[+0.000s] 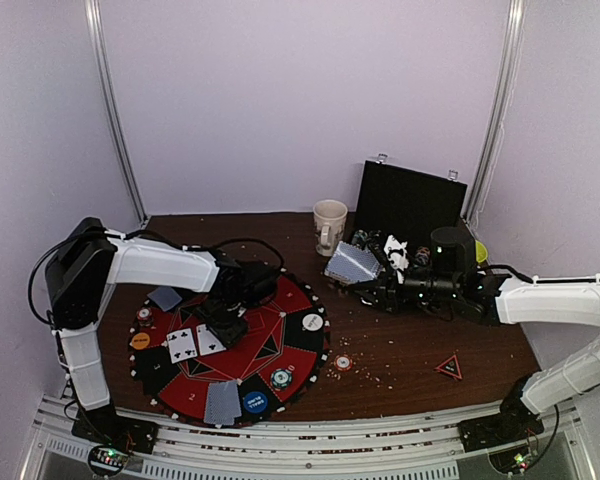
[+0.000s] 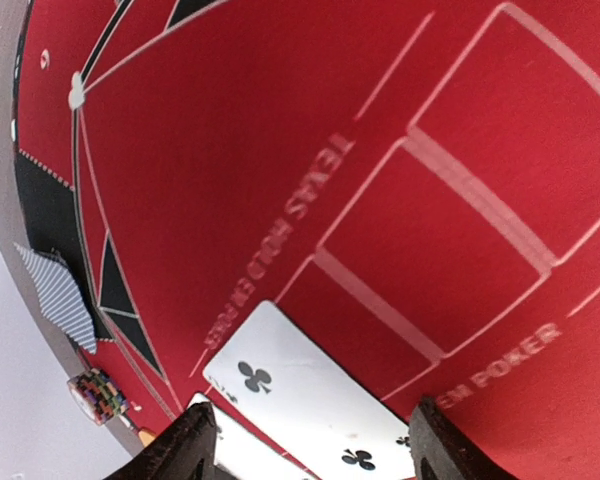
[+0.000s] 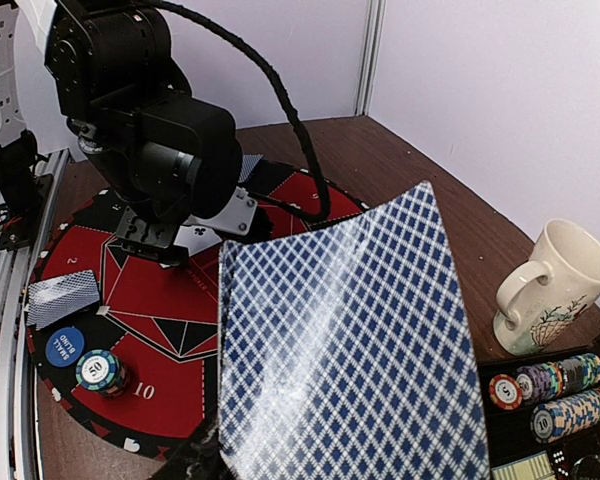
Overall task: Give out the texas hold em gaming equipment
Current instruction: Adjust the poker card in the community card area, then pick up the poker card from the face-down deck piles.
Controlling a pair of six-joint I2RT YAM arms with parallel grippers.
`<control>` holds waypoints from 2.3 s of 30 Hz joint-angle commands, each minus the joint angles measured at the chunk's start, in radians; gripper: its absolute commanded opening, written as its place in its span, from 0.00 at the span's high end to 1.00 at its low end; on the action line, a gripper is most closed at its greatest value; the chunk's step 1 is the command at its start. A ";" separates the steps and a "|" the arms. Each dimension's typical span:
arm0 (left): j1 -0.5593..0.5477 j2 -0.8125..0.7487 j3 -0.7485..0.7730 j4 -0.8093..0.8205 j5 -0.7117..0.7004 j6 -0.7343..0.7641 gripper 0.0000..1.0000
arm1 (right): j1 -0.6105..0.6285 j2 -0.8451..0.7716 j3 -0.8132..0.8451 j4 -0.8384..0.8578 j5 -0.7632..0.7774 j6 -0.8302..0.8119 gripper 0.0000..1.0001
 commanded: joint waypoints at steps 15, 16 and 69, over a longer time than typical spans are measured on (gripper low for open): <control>0.078 -0.006 0.026 0.032 -0.005 0.037 0.32 | -0.005 -0.033 0.016 -0.006 0.008 -0.007 0.52; 0.078 -0.012 0.030 0.028 -0.003 0.038 0.32 | -0.005 -0.034 0.014 -0.006 0.010 -0.008 0.52; 0.015 -0.102 0.358 0.652 0.919 0.179 0.11 | 0.002 -0.001 0.055 -0.034 -0.014 -0.023 0.52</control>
